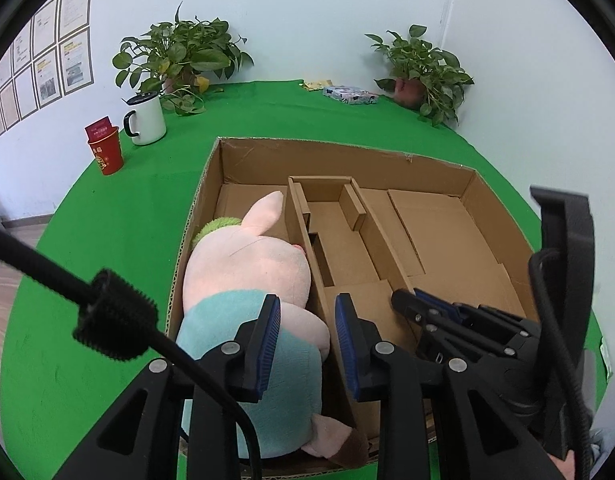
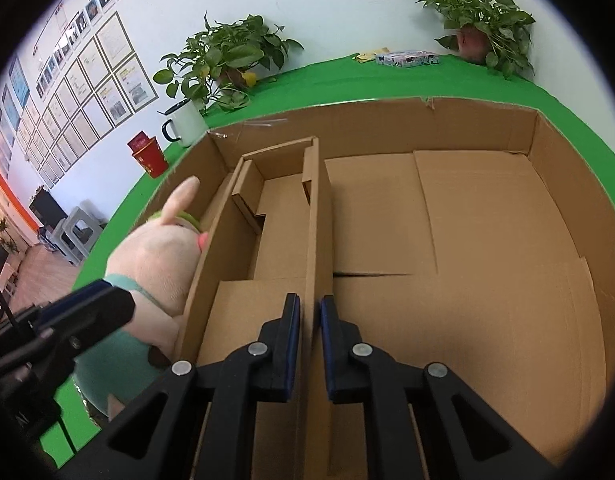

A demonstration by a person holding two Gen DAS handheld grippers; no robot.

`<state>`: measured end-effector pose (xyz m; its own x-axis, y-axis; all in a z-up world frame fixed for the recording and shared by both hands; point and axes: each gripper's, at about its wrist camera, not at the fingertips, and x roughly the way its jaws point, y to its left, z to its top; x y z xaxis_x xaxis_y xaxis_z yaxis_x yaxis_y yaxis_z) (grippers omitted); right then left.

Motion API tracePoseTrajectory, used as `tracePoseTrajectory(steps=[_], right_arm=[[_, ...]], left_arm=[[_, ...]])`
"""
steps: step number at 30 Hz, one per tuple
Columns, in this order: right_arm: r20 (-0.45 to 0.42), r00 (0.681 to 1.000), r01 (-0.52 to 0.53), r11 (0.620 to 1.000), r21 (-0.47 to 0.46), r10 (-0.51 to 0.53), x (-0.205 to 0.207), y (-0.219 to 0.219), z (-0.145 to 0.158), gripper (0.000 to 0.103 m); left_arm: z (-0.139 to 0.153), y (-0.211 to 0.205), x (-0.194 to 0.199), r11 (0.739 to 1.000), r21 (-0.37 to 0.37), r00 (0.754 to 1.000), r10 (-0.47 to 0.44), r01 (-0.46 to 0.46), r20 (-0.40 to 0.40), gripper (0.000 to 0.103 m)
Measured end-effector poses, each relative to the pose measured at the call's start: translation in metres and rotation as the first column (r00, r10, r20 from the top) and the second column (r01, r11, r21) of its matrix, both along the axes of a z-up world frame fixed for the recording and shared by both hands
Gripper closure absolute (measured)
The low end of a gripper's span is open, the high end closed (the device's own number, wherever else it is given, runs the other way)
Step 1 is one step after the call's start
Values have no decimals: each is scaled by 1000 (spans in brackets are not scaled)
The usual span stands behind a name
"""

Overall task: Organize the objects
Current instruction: 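Carry the long brown box into the large box beside the plush pig, then open the right gripper and withdraw it from the large box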

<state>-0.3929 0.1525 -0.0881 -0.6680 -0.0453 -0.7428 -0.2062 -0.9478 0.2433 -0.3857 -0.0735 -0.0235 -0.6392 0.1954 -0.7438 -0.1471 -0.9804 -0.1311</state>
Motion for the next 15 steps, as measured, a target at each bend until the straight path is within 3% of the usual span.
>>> tracePoseTrajectory(steps=[9,12,14,15], right_arm=[[34,999,-29,999,23,28,7,-5,-3,92],[34,998,-54,998,23,53,7,-5,-3,89],[25,997,-78,997,15,77,11,-4,0,86],[7,996,-84,996,10,84,15,-3,4,76]], left_arm=[[1,3,10,1000,-7,999,-17,17,-29,74],[2,6,17,1000,-9,997,-15,15,-72,61],[5,10,25,1000,-10,991,-22,21,-129,46],[7,11,29,1000,-7,987,-27,26,-158,43]])
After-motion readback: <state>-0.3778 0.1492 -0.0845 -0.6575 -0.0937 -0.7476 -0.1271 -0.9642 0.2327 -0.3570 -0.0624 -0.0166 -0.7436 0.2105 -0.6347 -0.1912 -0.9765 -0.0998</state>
